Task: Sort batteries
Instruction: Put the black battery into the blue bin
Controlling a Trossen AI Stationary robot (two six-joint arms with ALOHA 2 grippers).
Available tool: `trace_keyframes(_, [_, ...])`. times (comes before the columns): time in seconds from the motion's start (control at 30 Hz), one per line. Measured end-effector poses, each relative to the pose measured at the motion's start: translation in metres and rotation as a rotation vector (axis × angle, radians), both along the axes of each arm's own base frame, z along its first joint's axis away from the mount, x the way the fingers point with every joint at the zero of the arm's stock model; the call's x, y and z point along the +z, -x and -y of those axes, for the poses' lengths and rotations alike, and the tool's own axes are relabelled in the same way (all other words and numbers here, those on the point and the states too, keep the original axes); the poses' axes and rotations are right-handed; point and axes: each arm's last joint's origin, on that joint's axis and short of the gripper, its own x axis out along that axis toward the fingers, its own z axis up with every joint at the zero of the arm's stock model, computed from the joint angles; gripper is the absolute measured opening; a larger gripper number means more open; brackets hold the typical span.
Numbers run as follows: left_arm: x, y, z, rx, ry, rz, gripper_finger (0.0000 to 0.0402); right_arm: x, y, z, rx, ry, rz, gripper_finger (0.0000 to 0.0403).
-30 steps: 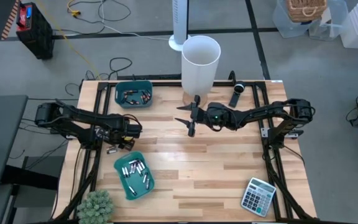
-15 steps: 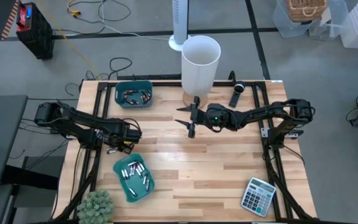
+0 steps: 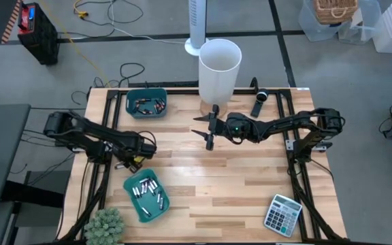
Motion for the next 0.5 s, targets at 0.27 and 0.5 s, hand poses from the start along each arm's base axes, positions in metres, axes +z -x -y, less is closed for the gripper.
trace_keyframes(0.27, [-0.022, -0.004, 0.0, -0.194, 0.082, -0.159, 0.0169, 0.0, 0.0, 0.0, -0.001, -0.004, 0.003, 0.0239])
trace_keyframes(0.5, [-0.028, -0.009, 0.0, -0.232, 0.096, -0.133, 0.0169, 0.0, 0.0, 0.0, 0.0, -0.004, 0.003, 0.0239])
